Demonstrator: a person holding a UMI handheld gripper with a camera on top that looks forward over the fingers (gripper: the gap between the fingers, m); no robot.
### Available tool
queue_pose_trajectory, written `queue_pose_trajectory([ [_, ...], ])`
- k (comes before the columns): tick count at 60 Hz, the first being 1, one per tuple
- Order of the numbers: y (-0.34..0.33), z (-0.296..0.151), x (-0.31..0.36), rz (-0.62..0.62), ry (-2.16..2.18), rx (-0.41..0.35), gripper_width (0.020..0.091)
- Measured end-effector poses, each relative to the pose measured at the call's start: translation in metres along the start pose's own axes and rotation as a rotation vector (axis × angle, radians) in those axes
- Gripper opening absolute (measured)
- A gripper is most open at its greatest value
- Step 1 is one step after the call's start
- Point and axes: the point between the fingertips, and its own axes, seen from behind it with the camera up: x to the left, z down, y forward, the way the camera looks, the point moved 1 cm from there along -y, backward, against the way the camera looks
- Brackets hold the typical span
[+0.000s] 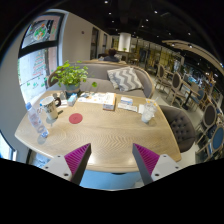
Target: Pour water
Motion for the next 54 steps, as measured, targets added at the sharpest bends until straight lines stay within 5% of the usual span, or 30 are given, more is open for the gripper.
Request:
queue_pose_trajectory([
  [25, -0.017, 0.032, 0.058, 0.030, -0.026, 0.009, 0.0855],
  [40, -0.024, 0.052, 0.174, -0.049, -0.022, -0.014, 0.0857],
  [54, 0.006, 0.024, 0.308, -0.193, 0.033, -0.089, 0.0857],
])
